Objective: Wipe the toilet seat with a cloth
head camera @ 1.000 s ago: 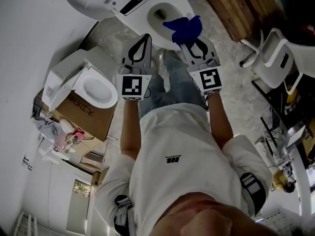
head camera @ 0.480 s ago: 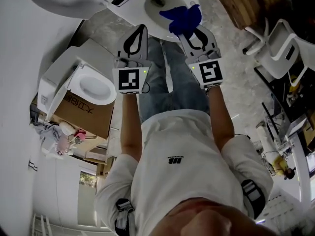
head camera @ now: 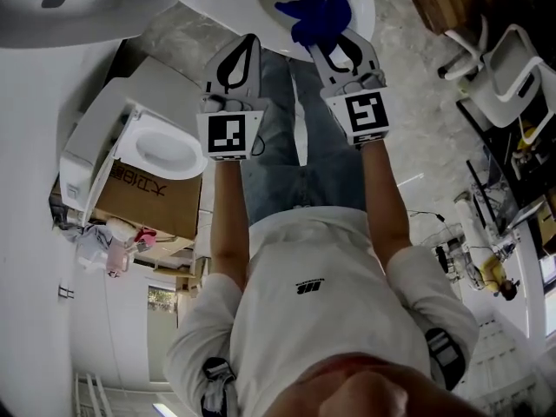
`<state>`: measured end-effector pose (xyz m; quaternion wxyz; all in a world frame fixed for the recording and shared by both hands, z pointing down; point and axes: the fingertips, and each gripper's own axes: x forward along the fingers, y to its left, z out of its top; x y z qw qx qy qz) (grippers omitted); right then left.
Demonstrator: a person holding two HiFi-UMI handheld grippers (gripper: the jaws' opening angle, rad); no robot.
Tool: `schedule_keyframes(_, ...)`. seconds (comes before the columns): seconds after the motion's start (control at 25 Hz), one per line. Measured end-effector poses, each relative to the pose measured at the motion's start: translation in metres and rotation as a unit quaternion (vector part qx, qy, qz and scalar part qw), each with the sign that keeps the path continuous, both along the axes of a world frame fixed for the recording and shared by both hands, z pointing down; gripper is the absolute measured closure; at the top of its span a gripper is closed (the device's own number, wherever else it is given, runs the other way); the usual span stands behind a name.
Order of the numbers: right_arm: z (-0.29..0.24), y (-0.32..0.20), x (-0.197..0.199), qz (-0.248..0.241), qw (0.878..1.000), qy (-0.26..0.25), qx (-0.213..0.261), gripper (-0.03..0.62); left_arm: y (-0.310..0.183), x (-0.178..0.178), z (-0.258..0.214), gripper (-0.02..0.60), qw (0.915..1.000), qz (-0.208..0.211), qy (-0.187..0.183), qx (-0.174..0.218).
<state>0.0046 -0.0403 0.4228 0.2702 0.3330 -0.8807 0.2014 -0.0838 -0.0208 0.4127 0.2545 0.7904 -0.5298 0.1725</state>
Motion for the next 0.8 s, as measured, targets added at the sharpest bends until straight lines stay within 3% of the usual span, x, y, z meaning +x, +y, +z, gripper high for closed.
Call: schedule_keyframes(0.8,0.147,0.037,-0.051,-0.005,0.994,0.009,-0.105,0.503,0.031,-0.033,0.122,0.573,0.9982,-0.011,-0.003,-0.058)
